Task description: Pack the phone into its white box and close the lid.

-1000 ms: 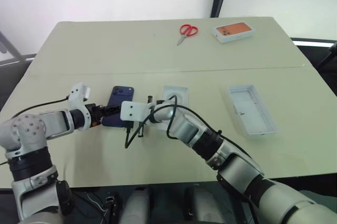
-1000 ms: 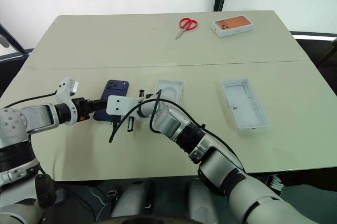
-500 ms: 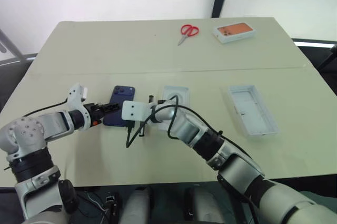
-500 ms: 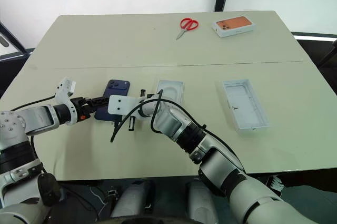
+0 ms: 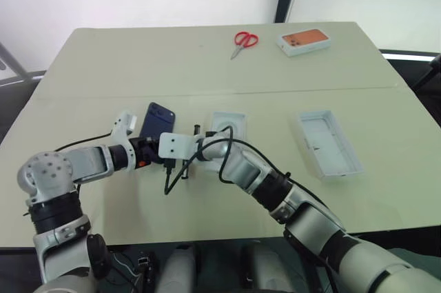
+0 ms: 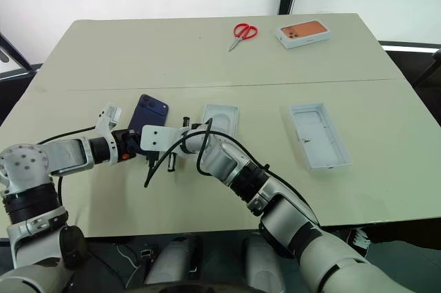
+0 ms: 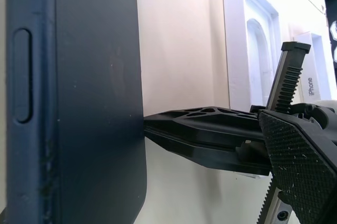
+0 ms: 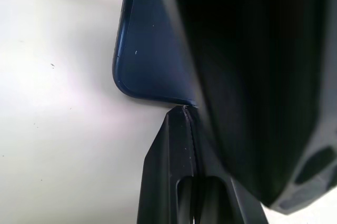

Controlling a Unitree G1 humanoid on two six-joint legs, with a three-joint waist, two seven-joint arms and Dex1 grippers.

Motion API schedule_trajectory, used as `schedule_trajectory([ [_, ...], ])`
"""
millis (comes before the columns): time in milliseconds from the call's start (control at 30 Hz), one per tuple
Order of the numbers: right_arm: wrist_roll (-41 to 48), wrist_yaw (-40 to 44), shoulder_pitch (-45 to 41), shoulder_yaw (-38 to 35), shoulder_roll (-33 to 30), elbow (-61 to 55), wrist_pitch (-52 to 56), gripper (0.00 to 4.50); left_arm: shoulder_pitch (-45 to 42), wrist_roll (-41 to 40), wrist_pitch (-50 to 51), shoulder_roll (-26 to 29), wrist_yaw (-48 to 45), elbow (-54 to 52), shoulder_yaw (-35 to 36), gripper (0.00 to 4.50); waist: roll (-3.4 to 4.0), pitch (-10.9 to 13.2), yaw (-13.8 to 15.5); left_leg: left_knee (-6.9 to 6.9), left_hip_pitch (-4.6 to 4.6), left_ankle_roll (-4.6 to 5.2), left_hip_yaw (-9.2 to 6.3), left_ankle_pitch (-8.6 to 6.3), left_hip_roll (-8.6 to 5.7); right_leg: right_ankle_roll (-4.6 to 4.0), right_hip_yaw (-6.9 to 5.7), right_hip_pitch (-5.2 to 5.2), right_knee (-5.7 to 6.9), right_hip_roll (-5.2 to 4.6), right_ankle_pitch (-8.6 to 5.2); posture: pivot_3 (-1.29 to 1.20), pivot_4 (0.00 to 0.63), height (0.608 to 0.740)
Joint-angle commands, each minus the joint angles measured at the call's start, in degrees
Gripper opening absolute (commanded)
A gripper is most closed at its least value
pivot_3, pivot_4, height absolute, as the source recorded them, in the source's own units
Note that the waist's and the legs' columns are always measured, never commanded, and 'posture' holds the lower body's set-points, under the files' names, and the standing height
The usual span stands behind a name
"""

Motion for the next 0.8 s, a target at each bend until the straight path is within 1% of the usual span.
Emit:
schedule_trajectory([
  [33,-0.3,-0.1,0.4,0.0,0.5,-1.4,-0.6,0.02,-1.1,1.5,0.4,0.9,1.1,1.4,3.4,4.50,0.00,0.0,0.0,0.00,0.00,-0.01,0.00,0.00,0.00,0.00,0.00,0.00,0.00,0.02,0.00,0.00,0.150,0.740],
  [233,-0.5,0.1,0.9,0.1,0.2,-2.2,-0.5,0.02,-1.6,3.7,0.3,2.3,1.0,2.4,6.2,4.50,0.00,0.0,-0.1,-0.02,0.00,-0.02,0.00,0.01,0.00,0.00,0.00,-0.03,0.00,0.04,0.00,0.00,0.150,0.740],
  [500,-0.8,0.4,1.4,0.1,0.1,-2.8,-0.2,0.02,-1.6,4.4,0.4,1.9,0.9,1.7,6.3,4.50,0.00,0.0,-0.1,-0.04,0.00,-0.03,0.00,0.01,0.01,0.00,0.00,-0.03,0.00,0.03,0.00,0.00,0.150,0.740],
  [600,-0.8,0.5,1.7,0.1,-0.1,-3.3,0.1,0.00,-1.6,4.2,0.4,1.6,1.4,1.5,6.5,3.73,0.00,0.0,-0.1,-0.04,0.00,-0.03,0.00,0.01,0.01,0.00,0.00,-0.04,0.00,0.03,0.00,0.00,0.150,0.740],
  [633,-0.9,0.5,1.8,0.0,-0.2,-3.6,0.3,0.00,-1.7,4.1,0.5,1.5,1.5,1.5,6.7,3.19,0.00,0.0,-0.1,-0.04,-0.01,-0.03,0.00,0.01,0.01,0.00,0.00,-0.04,0.00,0.03,0.00,0.00,0.150,0.740],
  [667,-0.9,0.5,2.0,0.0,-0.4,-4.0,0.4,0.00,-1.8,4.0,0.5,1.4,1.7,1.4,6.9,2.74,0.00,0.0,0.0,-0.04,-0.01,-0.03,0.00,0.01,0.01,0.00,0.00,-0.05,0.00,0.03,0.00,0.00,0.150,0.740],
  [700,-1.1,0.6,2.2,0.0,-0.7,-4.7,0.6,0.00,-1.9,3.8,0.5,1.3,2.0,1.3,7.3,2.16,0.00,0.0,0.0,-0.04,-0.01,-0.03,0.00,0.01,0.01,0.00,0.00,-0.05,-0.01,0.02,0.00,0.00,0.150,0.740],
  [733,-1.3,0.7,2.4,-0.1,-1.1,-5.4,0.9,0.00,-2.0,3.7,0.5,1.2,2.2,1.2,7.6,1.74,0.00,0.0,0.0,-0.04,-0.02,-0.03,0.00,0.01,0.01,0.00,0.00,-0.05,-0.01,0.02,0.00,0.00,0.150,0.740],
  [800,-1.5,0.8,2.6,-0.3,-1.7,-6.7,1.4,0.00,-2.2,3.5,0.5,1.0,2.7,1.3,8.1,1.74,-0.01,0.0,0.0,-0.04,-0.02,-0.03,0.00,0.01,0.02,0.00,0.00,-0.05,-0.01,0.01,0.00,0.00,0.150,0.740],
])
